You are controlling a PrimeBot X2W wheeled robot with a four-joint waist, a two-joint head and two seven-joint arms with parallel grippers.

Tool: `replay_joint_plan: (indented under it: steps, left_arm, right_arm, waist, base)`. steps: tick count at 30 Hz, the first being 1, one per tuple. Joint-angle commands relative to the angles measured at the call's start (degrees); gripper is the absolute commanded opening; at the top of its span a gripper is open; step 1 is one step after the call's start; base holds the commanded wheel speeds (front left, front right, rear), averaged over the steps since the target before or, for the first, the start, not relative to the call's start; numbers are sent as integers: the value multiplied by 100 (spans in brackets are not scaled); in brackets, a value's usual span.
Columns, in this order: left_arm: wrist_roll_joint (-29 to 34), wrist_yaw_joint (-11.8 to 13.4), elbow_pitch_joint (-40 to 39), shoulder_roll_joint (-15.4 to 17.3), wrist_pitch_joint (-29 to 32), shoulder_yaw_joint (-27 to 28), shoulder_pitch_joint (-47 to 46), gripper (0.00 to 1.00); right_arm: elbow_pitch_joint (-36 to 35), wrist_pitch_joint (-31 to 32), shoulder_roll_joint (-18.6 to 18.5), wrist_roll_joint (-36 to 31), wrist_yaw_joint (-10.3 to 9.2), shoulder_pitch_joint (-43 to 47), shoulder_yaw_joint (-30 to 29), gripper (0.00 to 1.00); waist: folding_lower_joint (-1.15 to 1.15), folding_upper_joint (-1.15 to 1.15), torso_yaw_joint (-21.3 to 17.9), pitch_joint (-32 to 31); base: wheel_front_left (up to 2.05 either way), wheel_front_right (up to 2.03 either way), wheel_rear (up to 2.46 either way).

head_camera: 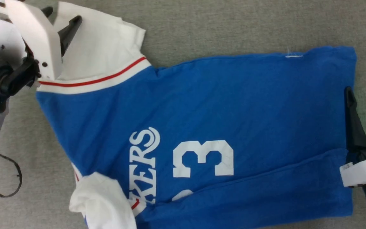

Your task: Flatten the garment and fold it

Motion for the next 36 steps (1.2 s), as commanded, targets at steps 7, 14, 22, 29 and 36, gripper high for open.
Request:
replay_joint_plan:
  steps: [7,14,22,29,36]
  left_arm:
    - [-194,23,205,-4,168,-26,107,0]
    - [-151,7,140,-3,-99,-21,246,0]
    - [-133,75,-21,-13,-161,-45,322,0]
    - [-141,166,-144,-78,-107,-70,278,0]
    - [-154,220,-173,-94,-75,-86,271,0]
  right_arm:
    - [-75,52,-6,-17,-5,-80,-55,100]
    - [-323,360,-172,-79,-5,-503,60,100]
    - [-217,1756,-914,404,-5,-1912,-55,100]
    - [502,3567,-1234,802,-5,-2286,-191,100]
    - [716,4272,-1194,1126,-5,-2168,-73,100]
  waist:
    - [0,0,-100,91]
    - [0,0,19,-134]
    - [0,0,101,-223]
    - [0,0,198,-50]
    - [0,0,281,38]
  base:
    - [0,0,0]
    - [0,0,0]
    - [0,0,0]
    - [0,0,0]
    - [0,0,0]
